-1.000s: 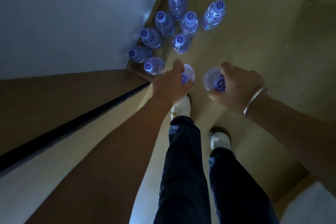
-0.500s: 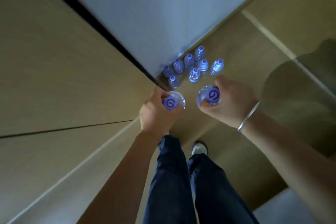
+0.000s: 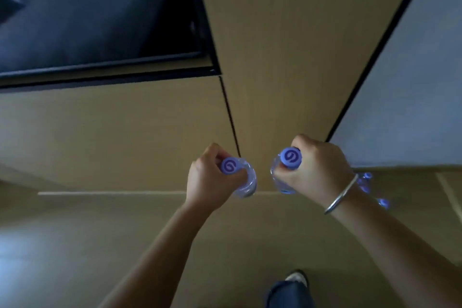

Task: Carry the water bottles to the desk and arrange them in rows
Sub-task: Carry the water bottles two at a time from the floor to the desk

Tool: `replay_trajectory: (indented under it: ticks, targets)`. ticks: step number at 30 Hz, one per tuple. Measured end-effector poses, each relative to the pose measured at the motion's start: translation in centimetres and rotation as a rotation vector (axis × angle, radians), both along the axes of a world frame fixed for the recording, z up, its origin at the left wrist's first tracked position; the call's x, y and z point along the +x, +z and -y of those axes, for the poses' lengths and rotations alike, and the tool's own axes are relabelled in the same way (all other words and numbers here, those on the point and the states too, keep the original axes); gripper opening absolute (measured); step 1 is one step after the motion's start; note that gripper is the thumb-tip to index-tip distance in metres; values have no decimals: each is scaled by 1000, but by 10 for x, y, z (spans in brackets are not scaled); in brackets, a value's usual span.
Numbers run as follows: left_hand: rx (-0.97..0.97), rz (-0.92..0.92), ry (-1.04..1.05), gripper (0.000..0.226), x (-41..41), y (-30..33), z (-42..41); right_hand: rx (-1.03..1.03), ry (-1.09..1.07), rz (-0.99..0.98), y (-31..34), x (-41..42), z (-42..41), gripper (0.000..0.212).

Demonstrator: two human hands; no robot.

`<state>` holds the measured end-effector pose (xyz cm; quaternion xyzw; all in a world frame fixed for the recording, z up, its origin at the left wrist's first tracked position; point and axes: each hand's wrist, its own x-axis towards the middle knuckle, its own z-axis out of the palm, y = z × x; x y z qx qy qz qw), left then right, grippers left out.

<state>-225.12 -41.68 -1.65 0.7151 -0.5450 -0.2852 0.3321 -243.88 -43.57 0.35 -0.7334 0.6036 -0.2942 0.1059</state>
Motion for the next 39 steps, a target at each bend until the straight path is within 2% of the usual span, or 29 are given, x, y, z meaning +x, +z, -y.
replay_trajectory:
  ticks: [4, 12, 23, 29, 39]
  targets:
    - [-58, 11, 148, 26, 85, 32, -45, 23, 184, 23, 33, 91, -17, 30]
    - [-140, 85, 440, 26, 255, 75, -163, 3, 423, 140, 73, 273, -79, 33]
    - [-182, 177, 861, 28, 404, 97, -291, 104, 907, 144, 97, 475, -153, 38]
    - [-166, 203, 1030, 31, 464, 85, -313, 113, 1095, 123, 87, 562, -160, 35]
    - [-219, 291, 1288, 37, 586, 68, -289, 17, 1421, 20, 75, 726, -120, 32]
